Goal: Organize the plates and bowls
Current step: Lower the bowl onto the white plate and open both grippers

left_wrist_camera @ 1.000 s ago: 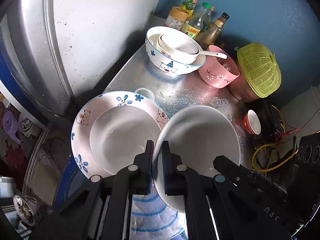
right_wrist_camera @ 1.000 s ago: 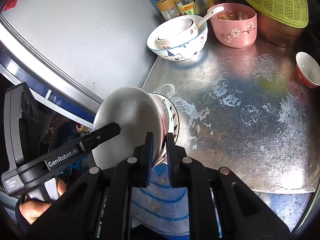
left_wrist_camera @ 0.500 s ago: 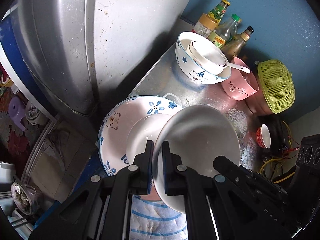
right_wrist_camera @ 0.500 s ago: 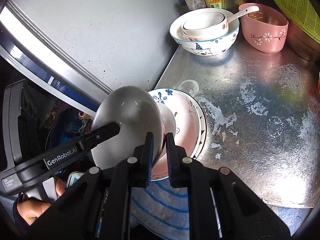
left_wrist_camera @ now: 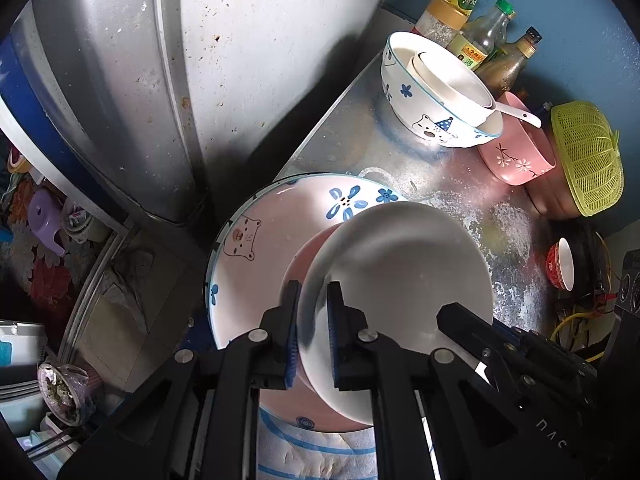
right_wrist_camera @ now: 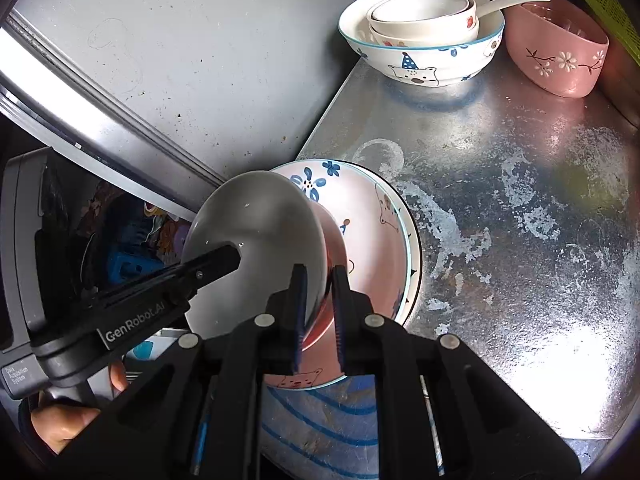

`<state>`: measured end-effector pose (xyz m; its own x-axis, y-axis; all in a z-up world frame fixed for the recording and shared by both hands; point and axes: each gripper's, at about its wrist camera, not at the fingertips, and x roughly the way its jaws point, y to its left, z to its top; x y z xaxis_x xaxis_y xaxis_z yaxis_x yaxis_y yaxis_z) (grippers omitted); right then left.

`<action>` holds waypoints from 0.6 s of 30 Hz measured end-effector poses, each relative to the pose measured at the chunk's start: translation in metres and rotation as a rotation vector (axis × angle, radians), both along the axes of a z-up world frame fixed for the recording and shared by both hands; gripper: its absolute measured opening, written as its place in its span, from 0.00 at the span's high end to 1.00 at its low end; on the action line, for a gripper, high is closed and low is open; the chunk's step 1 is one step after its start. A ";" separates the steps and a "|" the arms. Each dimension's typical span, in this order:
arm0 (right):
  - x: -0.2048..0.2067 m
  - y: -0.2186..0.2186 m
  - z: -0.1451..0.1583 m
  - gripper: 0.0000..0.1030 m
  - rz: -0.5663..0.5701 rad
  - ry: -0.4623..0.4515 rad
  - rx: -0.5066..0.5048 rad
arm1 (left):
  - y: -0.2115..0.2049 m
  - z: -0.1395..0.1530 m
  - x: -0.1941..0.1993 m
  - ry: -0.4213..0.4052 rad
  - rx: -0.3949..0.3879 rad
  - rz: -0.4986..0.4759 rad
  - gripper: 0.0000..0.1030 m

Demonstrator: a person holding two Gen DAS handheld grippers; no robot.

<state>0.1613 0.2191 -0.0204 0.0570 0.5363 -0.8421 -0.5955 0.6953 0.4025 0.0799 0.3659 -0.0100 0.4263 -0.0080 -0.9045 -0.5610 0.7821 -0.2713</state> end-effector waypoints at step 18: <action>-0.001 -0.008 0.016 0.77 -0.011 -0.036 0.025 | -0.007 0.025 -0.009 -0.059 0.060 0.013 0.31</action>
